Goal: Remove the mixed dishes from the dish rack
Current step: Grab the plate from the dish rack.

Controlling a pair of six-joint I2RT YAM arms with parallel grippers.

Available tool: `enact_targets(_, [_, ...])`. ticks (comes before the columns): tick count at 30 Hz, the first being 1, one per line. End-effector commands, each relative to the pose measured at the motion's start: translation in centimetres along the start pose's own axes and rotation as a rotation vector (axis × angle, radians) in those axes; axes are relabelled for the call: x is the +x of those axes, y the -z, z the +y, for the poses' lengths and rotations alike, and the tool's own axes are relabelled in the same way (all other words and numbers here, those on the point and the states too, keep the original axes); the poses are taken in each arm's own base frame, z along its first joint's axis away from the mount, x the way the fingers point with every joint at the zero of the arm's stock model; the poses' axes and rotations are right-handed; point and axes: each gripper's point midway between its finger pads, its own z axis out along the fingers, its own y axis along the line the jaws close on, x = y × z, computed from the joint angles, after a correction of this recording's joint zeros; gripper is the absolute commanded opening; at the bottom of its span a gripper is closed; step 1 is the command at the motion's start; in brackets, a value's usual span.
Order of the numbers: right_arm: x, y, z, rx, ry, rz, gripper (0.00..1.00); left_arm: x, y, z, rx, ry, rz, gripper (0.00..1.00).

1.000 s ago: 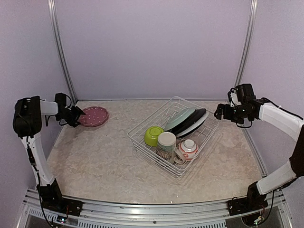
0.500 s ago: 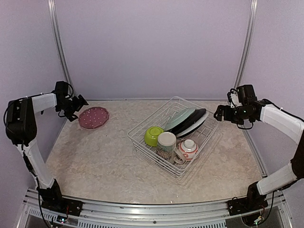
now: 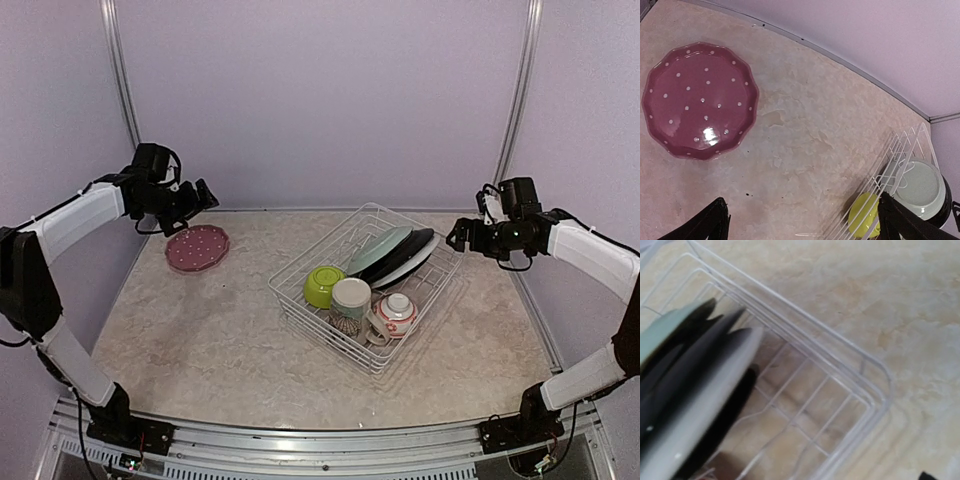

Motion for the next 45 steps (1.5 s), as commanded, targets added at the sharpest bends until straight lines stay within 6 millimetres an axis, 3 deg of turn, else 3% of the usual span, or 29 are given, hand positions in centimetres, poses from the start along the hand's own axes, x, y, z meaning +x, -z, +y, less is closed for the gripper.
enact_targets(1, [-0.1,0.1,1.9,-0.097,-0.026,-0.009,0.99,1.7,1.8,-4.4,0.001,-0.184,-0.004,0.99])
enact_targets(8, [-0.5,0.1,6.5,-0.248,-0.042,-0.009,0.89,5.0,2.2,-12.1,0.135,-0.316,0.036,0.99])
enact_targets(12, [-1.1,0.3,8.5,-0.279,-0.033,-0.028,0.89,7.2,1.3,-16.0,0.204,-0.403,0.075,0.99])
enact_targets(20, [-0.7,0.2,8.1,-0.243,-0.028,-0.017,0.89,10.8,-2.1,-22.7,0.284,-0.612,0.122,0.99])
enact_targets(24, [-0.4,0.5,7.3,-0.204,-0.020,-0.023,0.90,13.8,-4.3,-25.7,0.339,-0.703,0.162,0.99])
enact_targets(27, [-0.2,0.8,7.0,-0.190,-0.015,-0.025,0.90,16.2,-4.7,-28.2,0.392,-0.782,0.183,0.99])
enact_targets(29, [-0.1,1.0,6.9,-0.186,-0.011,-0.027,0.90,17.9,-6.2,-28.7,0.388,-0.822,0.207,0.99])
enact_targets(36, [0.0,1.4,6.5,-0.166,0.001,-0.033,0.90,22.1,-8.2,-29.5,0.384,-0.930,0.252,0.99])
enact_targets(39, [0.1,1.4,6.4,-0.162,0.003,-0.037,0.90,22.8,-8.8,-29.3,0.358,-0.962,0.254,0.98])
enact_targets(45, [0.1,1.5,6.4,-0.163,0.004,-0.039,0.90,23.7,-10.3,-29.2,0.335,-1.007,0.250,0.87])
